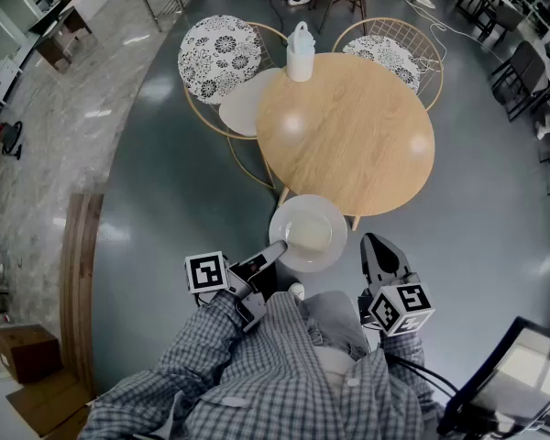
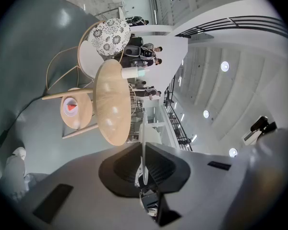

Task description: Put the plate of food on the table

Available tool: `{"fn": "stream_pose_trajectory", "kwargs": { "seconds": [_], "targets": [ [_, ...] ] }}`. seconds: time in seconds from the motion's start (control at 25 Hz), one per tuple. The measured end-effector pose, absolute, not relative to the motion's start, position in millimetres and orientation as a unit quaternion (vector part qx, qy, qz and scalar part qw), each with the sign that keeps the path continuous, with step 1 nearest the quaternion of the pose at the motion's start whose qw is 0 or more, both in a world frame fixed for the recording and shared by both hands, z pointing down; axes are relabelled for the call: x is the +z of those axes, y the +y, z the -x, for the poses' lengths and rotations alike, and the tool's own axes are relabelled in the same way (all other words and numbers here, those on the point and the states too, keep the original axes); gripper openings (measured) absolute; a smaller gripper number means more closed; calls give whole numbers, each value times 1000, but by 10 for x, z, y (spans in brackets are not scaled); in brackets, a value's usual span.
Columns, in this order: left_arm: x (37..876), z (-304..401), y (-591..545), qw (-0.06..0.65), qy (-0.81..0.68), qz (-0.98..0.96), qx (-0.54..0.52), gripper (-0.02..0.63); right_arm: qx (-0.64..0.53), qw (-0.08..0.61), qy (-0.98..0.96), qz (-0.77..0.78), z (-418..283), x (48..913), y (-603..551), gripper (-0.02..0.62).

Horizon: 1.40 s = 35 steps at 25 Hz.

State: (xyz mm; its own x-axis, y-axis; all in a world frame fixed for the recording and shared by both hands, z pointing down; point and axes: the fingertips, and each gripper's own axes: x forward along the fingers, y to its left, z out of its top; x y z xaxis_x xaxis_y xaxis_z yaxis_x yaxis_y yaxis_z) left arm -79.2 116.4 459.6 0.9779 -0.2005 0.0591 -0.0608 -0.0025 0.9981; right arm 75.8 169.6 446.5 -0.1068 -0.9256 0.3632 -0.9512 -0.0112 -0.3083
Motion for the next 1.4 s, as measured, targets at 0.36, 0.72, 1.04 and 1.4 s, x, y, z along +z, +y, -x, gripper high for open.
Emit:
{"fn": "stream_pose_trajectory", "kwargs": {
  "seconds": [0.36, 0.72, 1.04, 1.4],
  "targets": [
    [4620, 733, 1205, 700, -86, -708, -45, 21, 244, 27, -703, -668, -779, 4504, 1733, 8],
    [4613, 746, 1197, 701, -86, -707, -43, 21, 249, 18, -692, -677, -807, 4502, 1733, 8],
    [4643, 709, 1219, 698, -84, -709, -41, 21, 259, 7, -691, -675, -815, 4513, 1751, 8],
    [4621, 747, 1192, 701, -88, -706, -48, 21, 261, 5, -691, -674, -803, 4493, 1733, 8]
  ]
}}
